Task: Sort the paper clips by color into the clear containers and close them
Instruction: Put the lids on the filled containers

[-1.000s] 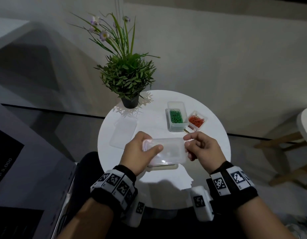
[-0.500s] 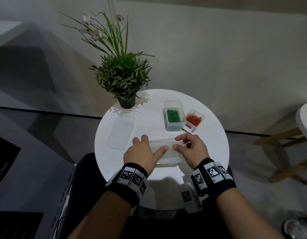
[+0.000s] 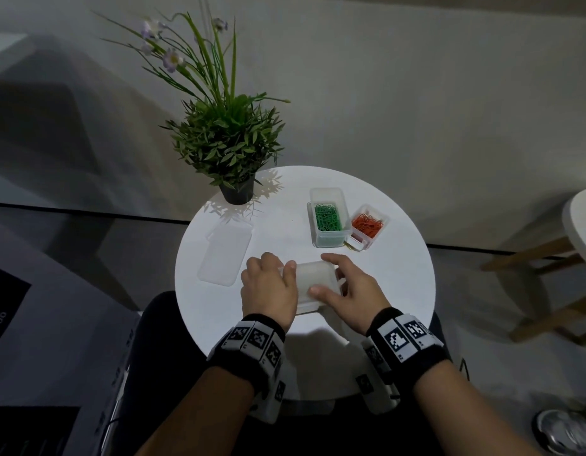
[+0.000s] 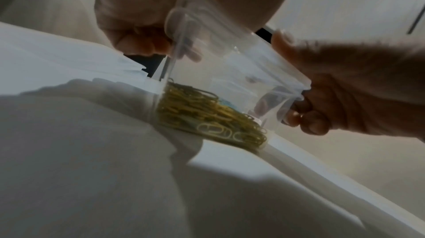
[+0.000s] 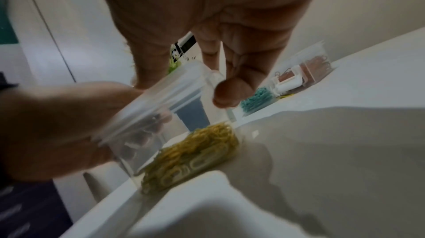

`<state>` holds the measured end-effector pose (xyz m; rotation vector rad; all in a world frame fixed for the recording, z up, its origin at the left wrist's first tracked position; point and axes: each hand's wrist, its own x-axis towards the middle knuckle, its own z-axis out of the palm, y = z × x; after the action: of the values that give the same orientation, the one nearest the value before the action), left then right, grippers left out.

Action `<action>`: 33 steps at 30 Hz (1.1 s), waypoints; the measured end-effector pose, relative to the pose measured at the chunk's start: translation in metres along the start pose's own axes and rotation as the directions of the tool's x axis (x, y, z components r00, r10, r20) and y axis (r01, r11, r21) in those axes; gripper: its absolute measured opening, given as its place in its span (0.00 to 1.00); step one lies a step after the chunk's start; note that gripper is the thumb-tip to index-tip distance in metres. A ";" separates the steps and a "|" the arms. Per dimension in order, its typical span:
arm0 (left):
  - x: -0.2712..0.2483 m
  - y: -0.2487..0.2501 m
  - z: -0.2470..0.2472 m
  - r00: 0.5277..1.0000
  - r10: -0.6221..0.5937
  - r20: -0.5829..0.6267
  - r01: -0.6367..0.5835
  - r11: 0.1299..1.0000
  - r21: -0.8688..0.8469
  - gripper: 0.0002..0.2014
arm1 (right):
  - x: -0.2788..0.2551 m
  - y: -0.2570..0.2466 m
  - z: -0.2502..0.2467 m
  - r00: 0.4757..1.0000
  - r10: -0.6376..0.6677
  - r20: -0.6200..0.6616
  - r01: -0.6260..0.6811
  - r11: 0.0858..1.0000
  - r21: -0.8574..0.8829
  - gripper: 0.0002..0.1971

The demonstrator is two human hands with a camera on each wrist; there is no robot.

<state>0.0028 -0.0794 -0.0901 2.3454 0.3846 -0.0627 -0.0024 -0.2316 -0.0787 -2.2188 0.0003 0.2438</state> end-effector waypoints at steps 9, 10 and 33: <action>-0.001 0.003 0.001 0.992 0.121 -0.027 -0.117 0.987 0.107 0.13 | 0.007 0.001 0.007 0.988 0.073 -0.138 -0.068 0.997 0.039 0.06; 0.000 0.003 0.001 0.993 0.113 -0.024 -0.110 0.989 0.094 0.13 | 0.008 0.001 0.007 0.987 0.076 -0.144 -0.074 0.997 0.025 0.06; -0.002 -0.023 -0.043 0.926 -0.186 0.328 0.348 0.758 -0.552 0.07 | 0.005 -0.004 -0.004 0.964 0.265 0.035 -0.249 0.843 0.476 0.15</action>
<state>-0.0088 -0.0340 -0.0743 1.6056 0.5249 -0.3296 0.0036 -0.2320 -0.0743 -1.7208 0.3463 0.3176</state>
